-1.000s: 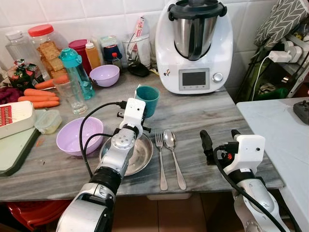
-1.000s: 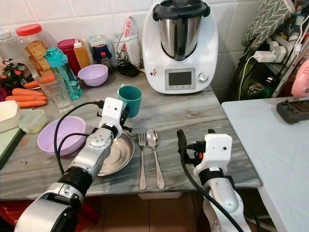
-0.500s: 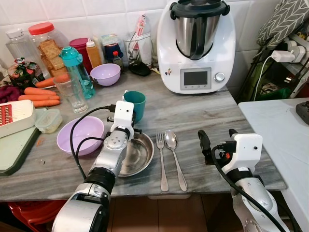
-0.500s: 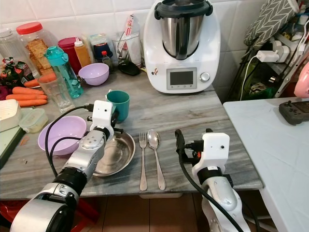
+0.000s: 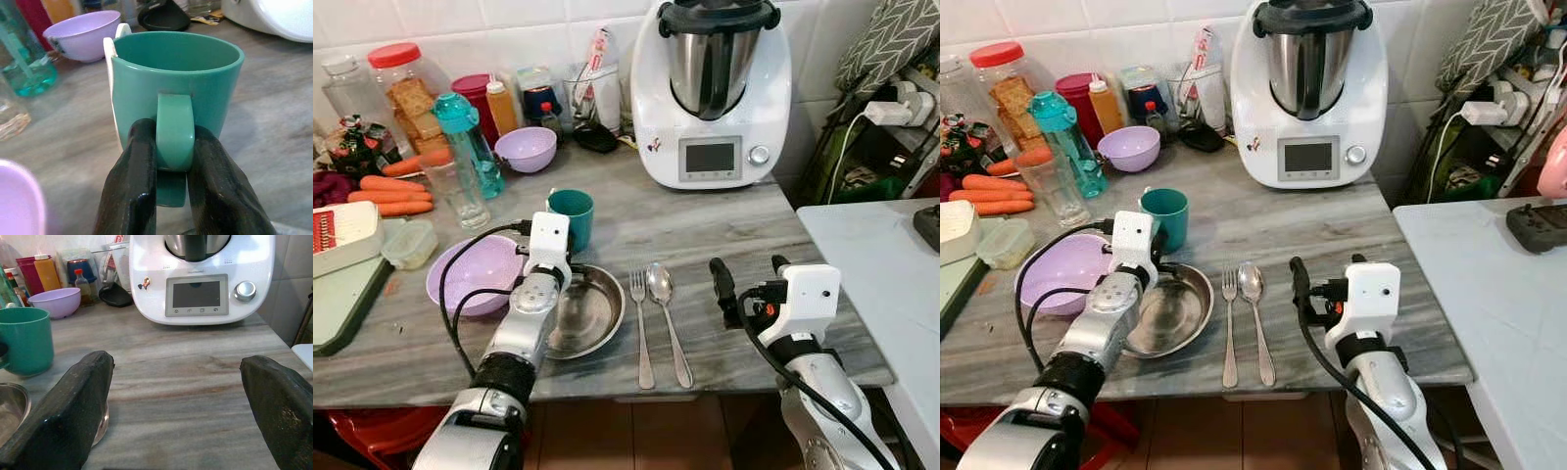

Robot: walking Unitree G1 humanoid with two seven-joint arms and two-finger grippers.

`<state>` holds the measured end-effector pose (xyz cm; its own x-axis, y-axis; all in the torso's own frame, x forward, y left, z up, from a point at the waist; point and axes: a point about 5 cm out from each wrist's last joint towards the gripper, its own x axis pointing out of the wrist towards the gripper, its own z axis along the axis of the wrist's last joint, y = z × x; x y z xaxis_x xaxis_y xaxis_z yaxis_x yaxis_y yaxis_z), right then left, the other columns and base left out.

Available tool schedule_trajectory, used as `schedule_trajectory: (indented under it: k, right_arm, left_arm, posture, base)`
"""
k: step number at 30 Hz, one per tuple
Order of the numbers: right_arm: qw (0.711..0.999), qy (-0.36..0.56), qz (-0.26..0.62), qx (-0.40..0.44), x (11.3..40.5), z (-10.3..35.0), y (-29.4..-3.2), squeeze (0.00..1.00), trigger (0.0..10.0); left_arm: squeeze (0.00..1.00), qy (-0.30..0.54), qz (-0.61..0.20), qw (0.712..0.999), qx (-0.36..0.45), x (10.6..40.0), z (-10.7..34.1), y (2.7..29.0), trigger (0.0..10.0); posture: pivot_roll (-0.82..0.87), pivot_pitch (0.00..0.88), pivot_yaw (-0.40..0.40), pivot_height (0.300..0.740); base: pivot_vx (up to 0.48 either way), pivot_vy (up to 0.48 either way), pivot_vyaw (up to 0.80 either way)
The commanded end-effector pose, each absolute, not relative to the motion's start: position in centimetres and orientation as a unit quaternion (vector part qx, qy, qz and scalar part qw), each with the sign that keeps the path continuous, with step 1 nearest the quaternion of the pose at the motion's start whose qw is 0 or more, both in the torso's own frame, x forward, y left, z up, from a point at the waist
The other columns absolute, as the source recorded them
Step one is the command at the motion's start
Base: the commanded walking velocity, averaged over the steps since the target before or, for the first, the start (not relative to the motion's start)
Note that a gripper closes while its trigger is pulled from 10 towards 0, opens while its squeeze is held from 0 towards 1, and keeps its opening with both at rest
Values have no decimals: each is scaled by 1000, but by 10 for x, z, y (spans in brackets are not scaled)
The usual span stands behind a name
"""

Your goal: Setting the table

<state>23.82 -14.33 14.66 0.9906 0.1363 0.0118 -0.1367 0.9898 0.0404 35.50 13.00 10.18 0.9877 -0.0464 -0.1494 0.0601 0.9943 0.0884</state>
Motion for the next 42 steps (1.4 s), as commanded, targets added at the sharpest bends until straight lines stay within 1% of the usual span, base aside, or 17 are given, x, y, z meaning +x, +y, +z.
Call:
schedule_trajectory:
  k: [1,2,4,5,7,8,9,19,25,37,42]
  right_arm:
    - [997,-6,77,23,241,147,-140,0,10000]
    - [997,-6,78,23,241,147,-140,0,10000]
    - [997,-7,79,23,242,147,-140,0,10000]
    - [997,-7,80,23,242,147,-139,0,10000]
    - [996,-7,81,24,243,147,-139,0,10000]
    - [996,-7,81,25,243,147,-139,0,10000]
    - [996,-7,81,25,243,147,-138,0,10000]
    - [996,-7,84,28,244,146,-136,0,10000]
    - [996,-8,81,29,245,146,-136,0,10000]
    - [996,-8,84,30,247,145,-134,0,10000]
    - [996,-8,85,30,248,144,-134,0,10000]
  left_arm:
    - [35,78,-18,996,47,353,102,138,10000]
    - [20,80,-24,995,45,351,102,138,10000]
    - [27,86,-42,995,37,346,100,136,10000]
    - [59,90,-56,994,29,344,98,134,10000]
    - [267,96,-60,993,25,341,96,133,10000]
    - [471,100,-67,993,14,339,95,131,10000]
    - [1000,102,-75,992,5,338,96,130,10000]
    - [1000,117,-101,988,0,332,98,124,10000]
    - [1000,128,-125,984,-10,328,99,116,10000]
    - [1000,106,-159,981,-28,327,119,102,10000]
    - [1000,111,-175,978,-36,325,120,94,10000]
  posture:
    - [-154,0,81,740]
    - [-147,0,79,740]
    - [-145,0,77,740]
    - [-145,0,77,740]
    - [-139,0,77,740]
    - [-139,0,77,740]
    - [-137,0,76,740]
    - [-134,0,80,740]
    - [-133,0,83,740]
    - [-127,0,84,740]
    - [-122,0,80,740]
  base:
    - [0,0,0]
    - [0,0,0]
    - [0,0,0]
    - [0,0,0]
    - [0,0,0]
    - [0,0,0]
    - [0,0,0]
    - [0,0,0]
    - [0,0,0]
    - [0,0,0]
    - [0,0,0]
